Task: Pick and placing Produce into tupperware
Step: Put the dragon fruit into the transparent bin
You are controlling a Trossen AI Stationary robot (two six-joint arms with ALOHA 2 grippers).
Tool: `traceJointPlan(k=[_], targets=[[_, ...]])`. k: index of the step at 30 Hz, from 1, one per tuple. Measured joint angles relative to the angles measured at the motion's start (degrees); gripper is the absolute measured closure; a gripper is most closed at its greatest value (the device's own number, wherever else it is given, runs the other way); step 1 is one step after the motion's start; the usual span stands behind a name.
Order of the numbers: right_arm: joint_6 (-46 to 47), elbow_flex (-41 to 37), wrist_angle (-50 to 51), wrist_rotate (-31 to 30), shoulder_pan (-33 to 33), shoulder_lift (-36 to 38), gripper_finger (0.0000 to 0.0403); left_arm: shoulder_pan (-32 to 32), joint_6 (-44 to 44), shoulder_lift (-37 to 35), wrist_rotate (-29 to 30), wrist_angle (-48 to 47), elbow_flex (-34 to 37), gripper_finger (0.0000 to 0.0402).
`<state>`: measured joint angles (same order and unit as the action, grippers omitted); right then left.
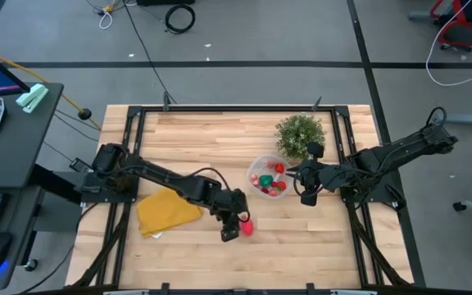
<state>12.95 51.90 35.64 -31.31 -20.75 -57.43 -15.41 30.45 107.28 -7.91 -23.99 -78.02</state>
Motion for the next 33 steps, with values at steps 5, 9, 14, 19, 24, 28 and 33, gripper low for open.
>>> traceJointPlan(k=[5, 9, 14, 19, 24, 28, 33], targets=[[-0.07, 0.0, -0.04, 0.0, 0.01, 0.01, 0.0341, -1.53, -19.81, 0.06, 5.79, -1.34, 0.0, 0.0187], [-0.07, 0.0, -0.04, 0.0, 0.01, 0.01, 0.0341, -2.47, -43.96, 0.09, 12.16, 0.25, 0.0, 0.0193], [-0.09, 0.0, -0.09, 0.0, 0.0, 0.0, 0.0341, -2.11, -52.12, 1.13, 14.55, 0.7, 0.02, 0.019], [-0.98, -0.02, -0.42, -0.02, 0.0, 0.02, 0.0341, -2.0, -53.78, 4.97, 14.23, 7.07, 0.02, 0.0171], [-0.8, -0.02, -0.45, -0.22, 0.01, 0.0, 0.0341, -1.9, -53.61, 7.94, 13.97, 9.35, -0.15, 0.0151], [-0.76, -0.02, -0.52, -0.22, 0.0, 0.0, 0.0341, -1.77, -50.15, 8.07, 12.25, 8.43, -0.2, 0.0141], [-0.99, -0.02, -0.53, -0.24, 0.02, 0.01, 0.0341, -1.82, -49.4, 8.04, 11.25, 8.56, -0.2, 0.0139]])
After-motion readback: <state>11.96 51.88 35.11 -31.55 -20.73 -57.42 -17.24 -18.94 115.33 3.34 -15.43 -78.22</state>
